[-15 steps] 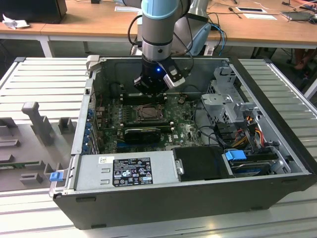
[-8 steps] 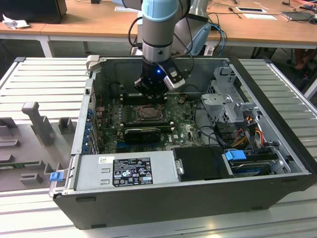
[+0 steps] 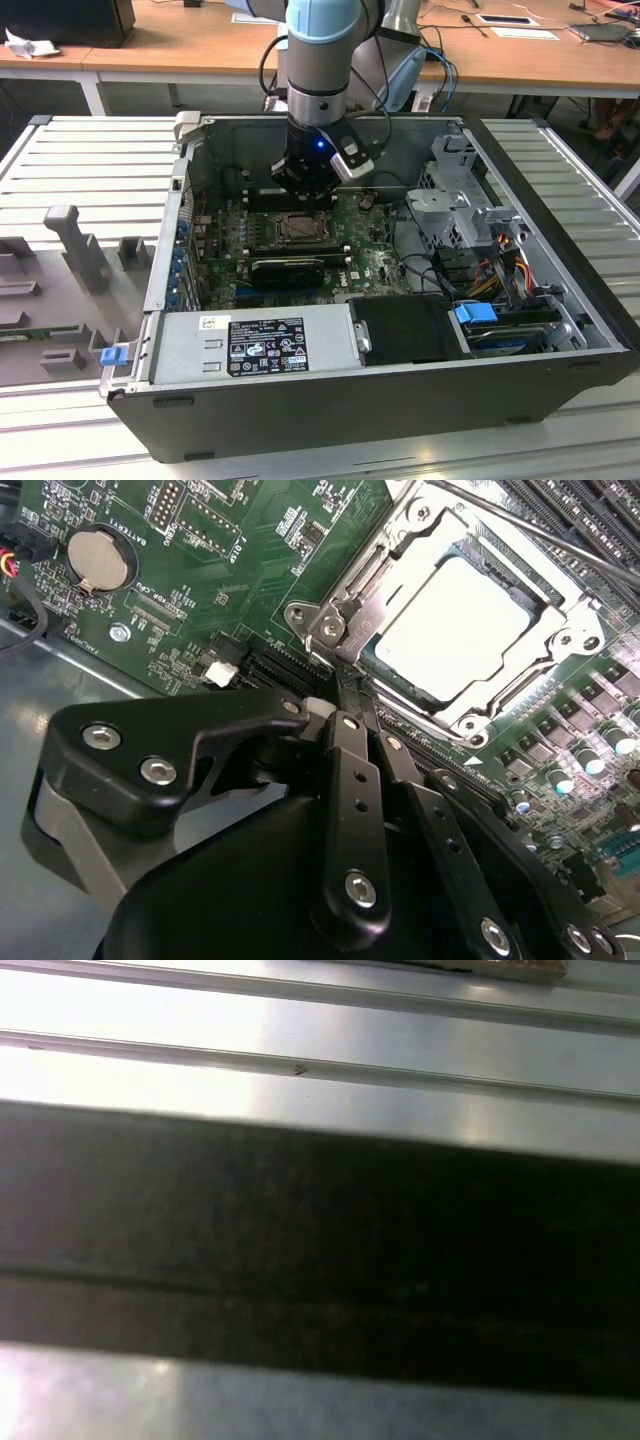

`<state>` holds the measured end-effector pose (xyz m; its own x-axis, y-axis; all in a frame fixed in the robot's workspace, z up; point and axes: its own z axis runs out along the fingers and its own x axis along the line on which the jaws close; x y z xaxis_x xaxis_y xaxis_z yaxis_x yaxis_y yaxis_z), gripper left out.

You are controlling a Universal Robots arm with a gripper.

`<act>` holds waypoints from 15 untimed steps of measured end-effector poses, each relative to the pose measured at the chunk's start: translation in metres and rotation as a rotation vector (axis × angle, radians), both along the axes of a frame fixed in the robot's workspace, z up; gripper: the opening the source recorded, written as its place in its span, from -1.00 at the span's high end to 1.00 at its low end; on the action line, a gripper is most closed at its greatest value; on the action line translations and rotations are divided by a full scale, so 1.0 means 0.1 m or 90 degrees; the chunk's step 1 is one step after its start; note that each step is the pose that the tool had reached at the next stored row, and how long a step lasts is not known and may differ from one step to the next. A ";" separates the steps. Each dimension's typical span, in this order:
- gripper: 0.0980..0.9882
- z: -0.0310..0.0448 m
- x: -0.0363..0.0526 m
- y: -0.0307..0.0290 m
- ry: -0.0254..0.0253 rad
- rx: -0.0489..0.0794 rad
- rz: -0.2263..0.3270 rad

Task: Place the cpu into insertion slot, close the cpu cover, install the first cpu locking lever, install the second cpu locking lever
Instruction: 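Install the first cpu locking lever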

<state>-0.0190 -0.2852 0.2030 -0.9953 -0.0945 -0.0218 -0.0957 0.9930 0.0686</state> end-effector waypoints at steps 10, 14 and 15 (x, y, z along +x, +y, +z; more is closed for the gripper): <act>0.98 0.012 0.003 0.001 -0.0001 0.006 0.000; 0.98 0.103 0.003 0.001 0.0000 0.006 0.000; 0.98 0.106 0.003 0.001 -0.0001 0.006 0.000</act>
